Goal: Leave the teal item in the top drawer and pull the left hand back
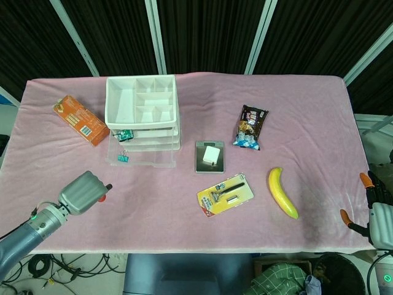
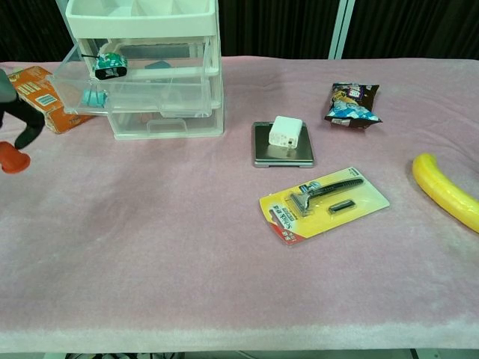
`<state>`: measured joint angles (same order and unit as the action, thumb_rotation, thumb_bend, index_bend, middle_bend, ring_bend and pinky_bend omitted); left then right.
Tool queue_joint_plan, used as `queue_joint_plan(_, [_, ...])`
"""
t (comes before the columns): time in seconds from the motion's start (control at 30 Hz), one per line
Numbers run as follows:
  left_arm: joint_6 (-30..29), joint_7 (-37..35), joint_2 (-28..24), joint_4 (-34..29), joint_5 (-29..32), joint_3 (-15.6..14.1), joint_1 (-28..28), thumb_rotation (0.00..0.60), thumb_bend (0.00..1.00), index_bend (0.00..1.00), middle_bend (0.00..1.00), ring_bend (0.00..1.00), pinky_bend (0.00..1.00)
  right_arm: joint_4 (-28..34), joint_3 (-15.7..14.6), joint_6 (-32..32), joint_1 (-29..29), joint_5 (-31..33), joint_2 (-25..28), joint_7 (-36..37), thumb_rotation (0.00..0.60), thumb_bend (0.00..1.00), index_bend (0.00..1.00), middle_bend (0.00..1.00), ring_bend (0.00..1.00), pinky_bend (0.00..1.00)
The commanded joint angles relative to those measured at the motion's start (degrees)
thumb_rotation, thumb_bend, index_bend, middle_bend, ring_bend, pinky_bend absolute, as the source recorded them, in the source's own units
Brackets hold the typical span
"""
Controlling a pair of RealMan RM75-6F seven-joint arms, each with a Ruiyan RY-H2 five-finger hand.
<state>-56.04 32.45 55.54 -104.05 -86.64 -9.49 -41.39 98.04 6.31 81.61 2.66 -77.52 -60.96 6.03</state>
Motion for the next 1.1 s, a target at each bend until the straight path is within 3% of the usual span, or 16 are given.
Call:
queue_joint_plan(0.03, [0.31, 3.51, 6.82, 5.43, 1.77, 0.75, 2.25, 0.600, 0.35, 0.57, 1.00, 1.00, 1.00, -0.02, 0.02, 0.00, -0.01, 0.03, 0.00, 0.05, 0.600, 0.22, 0.00, 0.00, 0.00, 0.12])
queue_joint_plan(0.37, [1.62, 9.07, 17.05, 14.05, 7.05, 3.39, 3.52, 0.600, 0.34, 0.56, 1.00, 1.00, 1.00, -0.08, 0.01, -0.14, 0.04, 0.01, 0.05, 0.26, 0.600, 0.22, 0.00, 0.00, 0.00, 0.12])
queue_joint_plan(0.7, [3.58, 12.32, 20.64, 17.15, 10.34, 4.23, 3.39, 0.600, 0.34, 0.55, 1.00, 1.00, 1.00, -0.13, 0.02, -0.14, 0.04, -0.02, 0.04, 0.31, 0.600, 0.21, 0.00, 0.00, 0.00, 0.12])
queue_joint_plan(0.93, [3.47, 12.91, 20.30, 16.27, 11.81, 4.85, 3.50, 0.600, 0.14, 0.42, 1.00, 1.00, 1.00, -0.17, 0.08, -0.05, 0.01, 0.03, 0.06, 0.32, 0.600, 0.21, 0.00, 0.00, 0.00, 0.12])
queue_joint_plan(1.1, [0.22, 10.66, 18.43, 13.56, 10.94, 5.74, 4.62, 0.600, 0.09, 0.31, 1.00, 1.00, 1.00, -0.18, 0.01, -0.01, -0.01, -0.13, 0.08, 0.32, 0.600, 0.22, 0.00, 0.00, 0.00, 0.12])
